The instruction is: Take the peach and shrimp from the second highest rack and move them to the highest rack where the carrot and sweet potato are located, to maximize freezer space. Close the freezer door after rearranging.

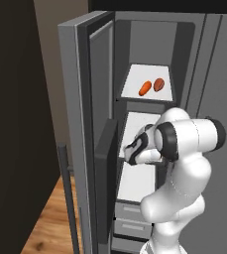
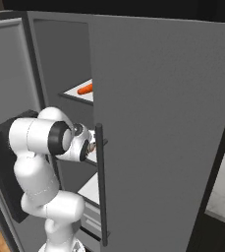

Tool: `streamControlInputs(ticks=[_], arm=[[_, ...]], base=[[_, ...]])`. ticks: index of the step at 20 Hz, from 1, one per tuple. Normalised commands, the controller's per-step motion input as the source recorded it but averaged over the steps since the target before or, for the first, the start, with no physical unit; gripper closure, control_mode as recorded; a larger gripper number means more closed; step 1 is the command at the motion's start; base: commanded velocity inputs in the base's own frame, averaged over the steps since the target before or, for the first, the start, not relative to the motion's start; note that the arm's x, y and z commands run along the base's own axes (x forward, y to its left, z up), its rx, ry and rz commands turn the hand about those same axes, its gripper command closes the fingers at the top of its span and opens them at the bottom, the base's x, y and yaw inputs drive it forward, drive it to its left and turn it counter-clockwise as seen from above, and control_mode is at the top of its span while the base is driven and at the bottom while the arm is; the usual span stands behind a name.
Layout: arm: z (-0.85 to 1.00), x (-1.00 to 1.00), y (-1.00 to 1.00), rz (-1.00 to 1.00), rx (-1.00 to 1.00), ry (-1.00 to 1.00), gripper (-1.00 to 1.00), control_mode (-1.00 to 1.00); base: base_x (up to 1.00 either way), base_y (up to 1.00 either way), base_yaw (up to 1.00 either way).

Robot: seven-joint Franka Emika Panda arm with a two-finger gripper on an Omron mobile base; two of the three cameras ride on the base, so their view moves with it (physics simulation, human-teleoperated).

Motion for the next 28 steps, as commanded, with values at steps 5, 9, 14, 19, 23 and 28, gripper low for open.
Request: streamControlInputs(ticks=[5, 9, 14, 19, 23, 28], arm=[[0.81, -0.35, 0.00, 0.00, 0.00, -0.02, 1.00, -1.00], [0.95, -0.09, 0.00, 0.00, 0.00, 0.02, 1.00, -1.00], [0.73, -0.13, 0.01, 0.00, 0.00, 0.06, 1.00, -1.00], [0.33, -0.52, 0.00, 0.00, 0.00, 0.01, 1.00, -1.00], [0.39, -0.65, 0.00, 0.00, 0.00, 0.00, 1.00, -1.00], [0.69, -0.43, 0.00, 0.00, 0.00, 0.00, 1.00, -1.00]], base=[[0.00, 0.00, 0.00], [0.00, 0.00, 0.00], [0.00, 0.00, 0.00], [0.00, 0.00, 0.00], [0.00, 0.00, 0.00], [0.00, 0.00, 0.00]])
